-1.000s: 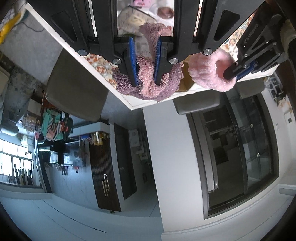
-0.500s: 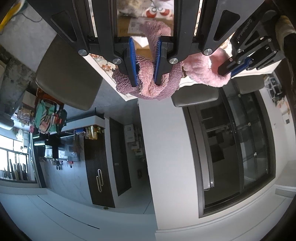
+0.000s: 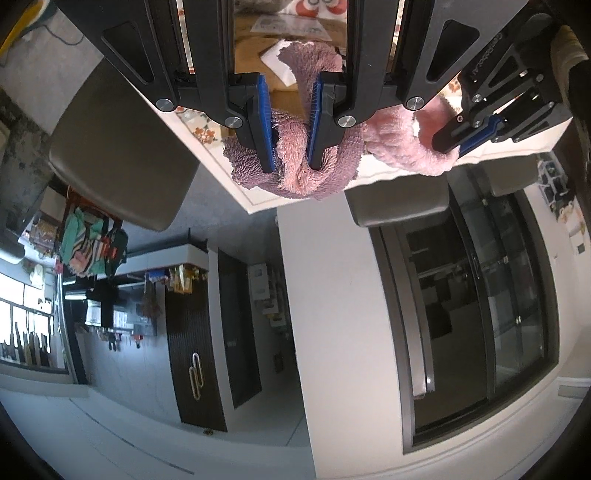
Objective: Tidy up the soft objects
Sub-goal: 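Carry the mauve towel and pink headband over the box with both tools, then open both tools to drop the towel and headband into the box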
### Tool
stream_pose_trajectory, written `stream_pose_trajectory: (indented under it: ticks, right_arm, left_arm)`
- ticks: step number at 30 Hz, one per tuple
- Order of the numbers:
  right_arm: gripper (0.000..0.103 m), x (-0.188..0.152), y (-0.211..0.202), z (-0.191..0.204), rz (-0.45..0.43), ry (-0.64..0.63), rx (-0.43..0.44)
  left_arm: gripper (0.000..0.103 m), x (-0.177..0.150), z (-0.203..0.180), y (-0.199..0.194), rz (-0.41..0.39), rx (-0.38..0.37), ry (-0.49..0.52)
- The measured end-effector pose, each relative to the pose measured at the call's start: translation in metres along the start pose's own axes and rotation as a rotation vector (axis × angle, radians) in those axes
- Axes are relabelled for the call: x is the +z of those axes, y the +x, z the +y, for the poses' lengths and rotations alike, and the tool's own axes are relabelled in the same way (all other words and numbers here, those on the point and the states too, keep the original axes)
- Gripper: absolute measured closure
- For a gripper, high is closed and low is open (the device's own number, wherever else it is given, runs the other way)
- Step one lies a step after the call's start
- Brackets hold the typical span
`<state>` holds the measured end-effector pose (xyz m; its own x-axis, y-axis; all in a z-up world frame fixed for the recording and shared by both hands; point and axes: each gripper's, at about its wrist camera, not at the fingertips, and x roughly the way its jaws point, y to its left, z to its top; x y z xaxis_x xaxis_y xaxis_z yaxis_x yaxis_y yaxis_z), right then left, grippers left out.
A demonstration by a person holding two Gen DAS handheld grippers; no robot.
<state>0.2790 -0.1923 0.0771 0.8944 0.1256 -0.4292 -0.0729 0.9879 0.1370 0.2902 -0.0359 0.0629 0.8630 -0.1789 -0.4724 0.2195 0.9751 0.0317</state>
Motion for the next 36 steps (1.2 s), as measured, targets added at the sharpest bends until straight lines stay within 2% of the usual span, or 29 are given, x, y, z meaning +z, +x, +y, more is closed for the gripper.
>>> stream_pose_trajectory:
  ticks: [14, 22, 24, 25, 27, 28, 36]
  right_arm:
    - [0.084, -0.027, 0.06, -0.018, 0.209, 0.033, 0.032]
    - [0.083, -0.046, 0.079, -0.026, 0.316, 0.058, 0.044]
    - [0.078, -0.048, 0.08, -0.025, 0.328, 0.061, 0.052]
    - [0.071, -0.049, 0.08, -0.026, 0.332, 0.061, 0.05]
    - [0.062, -0.05, 0.079, -0.026, 0.329, 0.057, 0.05]
    - [0.06, -0.049, 0.076, -0.025, 0.32, 0.05, 0.051]
    - [0.057, -0.041, 0.057, -0.019, 0.282, 0.025, 0.015]
  left_arm:
    - [0.091, -0.023, -0.009, 0.055, 0.164, -0.033, 0.008]
    - [0.088, -0.033, -0.013, 0.069, 0.21, -0.041, 0.037]
    - [0.083, -0.034, -0.013, 0.071, 0.215, -0.043, 0.04]
    - [0.082, -0.034, -0.013, 0.07, 0.215, -0.045, 0.042]
    - [0.073, -0.032, -0.013, 0.07, 0.209, -0.04, 0.045]
    - [0.071, -0.031, -0.014, 0.07, 0.206, -0.04, 0.045]
    - [0.065, -0.026, -0.011, 0.05, 0.179, -0.044, 0.031]
